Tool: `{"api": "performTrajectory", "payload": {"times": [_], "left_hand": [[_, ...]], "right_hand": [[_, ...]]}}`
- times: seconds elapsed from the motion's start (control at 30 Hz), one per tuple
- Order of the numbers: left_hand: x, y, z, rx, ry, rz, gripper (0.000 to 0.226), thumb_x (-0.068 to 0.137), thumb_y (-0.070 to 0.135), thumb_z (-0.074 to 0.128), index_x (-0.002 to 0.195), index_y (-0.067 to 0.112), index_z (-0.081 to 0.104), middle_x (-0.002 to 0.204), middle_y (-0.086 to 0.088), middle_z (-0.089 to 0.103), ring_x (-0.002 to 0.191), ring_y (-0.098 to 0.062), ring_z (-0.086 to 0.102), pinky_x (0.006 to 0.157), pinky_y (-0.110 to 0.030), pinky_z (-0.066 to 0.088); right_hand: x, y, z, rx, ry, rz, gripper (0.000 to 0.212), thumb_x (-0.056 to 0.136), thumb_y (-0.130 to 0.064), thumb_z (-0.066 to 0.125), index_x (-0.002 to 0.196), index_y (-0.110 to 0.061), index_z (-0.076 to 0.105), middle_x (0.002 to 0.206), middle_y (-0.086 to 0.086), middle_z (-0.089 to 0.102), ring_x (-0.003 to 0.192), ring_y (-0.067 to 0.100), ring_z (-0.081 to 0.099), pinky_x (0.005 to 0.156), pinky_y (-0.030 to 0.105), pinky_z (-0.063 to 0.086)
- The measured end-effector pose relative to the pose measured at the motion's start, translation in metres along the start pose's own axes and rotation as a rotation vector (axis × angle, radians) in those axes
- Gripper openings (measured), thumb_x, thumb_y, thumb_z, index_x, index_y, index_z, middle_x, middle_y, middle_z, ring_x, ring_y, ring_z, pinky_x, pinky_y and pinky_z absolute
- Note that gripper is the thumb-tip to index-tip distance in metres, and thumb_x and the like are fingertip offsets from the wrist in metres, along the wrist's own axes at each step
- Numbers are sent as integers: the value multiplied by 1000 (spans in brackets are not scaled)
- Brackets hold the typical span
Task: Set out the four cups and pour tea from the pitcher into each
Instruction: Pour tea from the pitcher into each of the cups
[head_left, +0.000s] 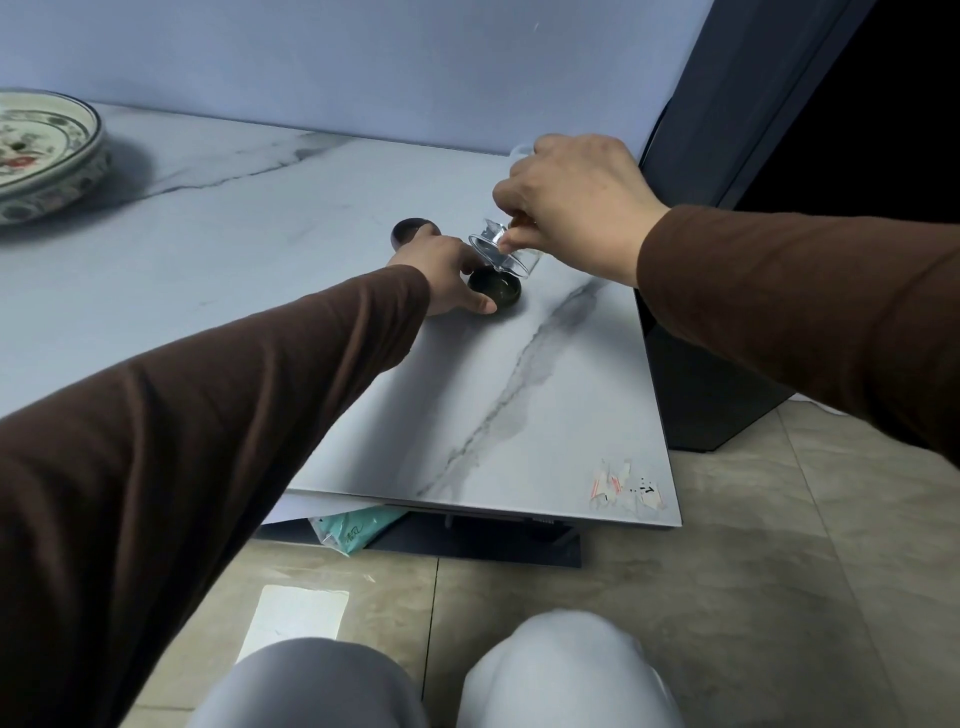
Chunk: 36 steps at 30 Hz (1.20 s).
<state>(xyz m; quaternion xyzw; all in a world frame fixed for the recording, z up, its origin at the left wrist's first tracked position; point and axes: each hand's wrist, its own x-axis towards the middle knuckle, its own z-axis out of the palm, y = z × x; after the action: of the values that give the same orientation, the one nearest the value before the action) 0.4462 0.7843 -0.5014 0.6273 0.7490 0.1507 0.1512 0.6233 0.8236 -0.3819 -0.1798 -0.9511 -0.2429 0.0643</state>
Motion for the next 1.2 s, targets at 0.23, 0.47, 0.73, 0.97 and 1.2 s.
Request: {"api": "performTrajectory", "payload": {"times": [0.23,0.47,0.73,0.97,1.2], "left_hand": [[0,0,2,10,19,-5,66,57,66,71,114,33,65,99,9,55,116,-19,34,89,-36,40],[0,0,2,4,31,-19,65,57,64,73,109,26,65,92,8,50,117,-19,35,85,-35,40],[-2,2,-1,17,-8,-8,61,60,64,71,113,35,65,109,7,60,119,-20,34,98,-43,39],[-2,4,-2,14,-18,-35,63,61,62,72,115,33,64,112,4,60,123,-20,32,100,-43,39],[-6,10,-4,77,-6,-33,68,65,61,71,122,26,60,113,1,60,125,-25,33,99,-42,38]], "right_hand": [[-4,-5,2,-49,30,-72,27,93,-43,57,87,-17,61,86,3,63,94,30,54,62,36,27],[-5,-7,3,-32,31,-67,25,93,-43,58,86,-19,61,85,2,63,92,29,54,63,36,27],[-11,3,11,196,-18,177,33,85,-56,62,79,-25,55,85,2,63,95,29,57,66,35,31],[-24,29,36,765,-118,765,49,75,-64,69,63,-19,56,64,-7,55,66,17,51,56,29,31],[-32,26,44,1314,-134,1061,33,87,-46,68,70,-18,60,89,-4,64,73,9,50,55,24,32]]}}
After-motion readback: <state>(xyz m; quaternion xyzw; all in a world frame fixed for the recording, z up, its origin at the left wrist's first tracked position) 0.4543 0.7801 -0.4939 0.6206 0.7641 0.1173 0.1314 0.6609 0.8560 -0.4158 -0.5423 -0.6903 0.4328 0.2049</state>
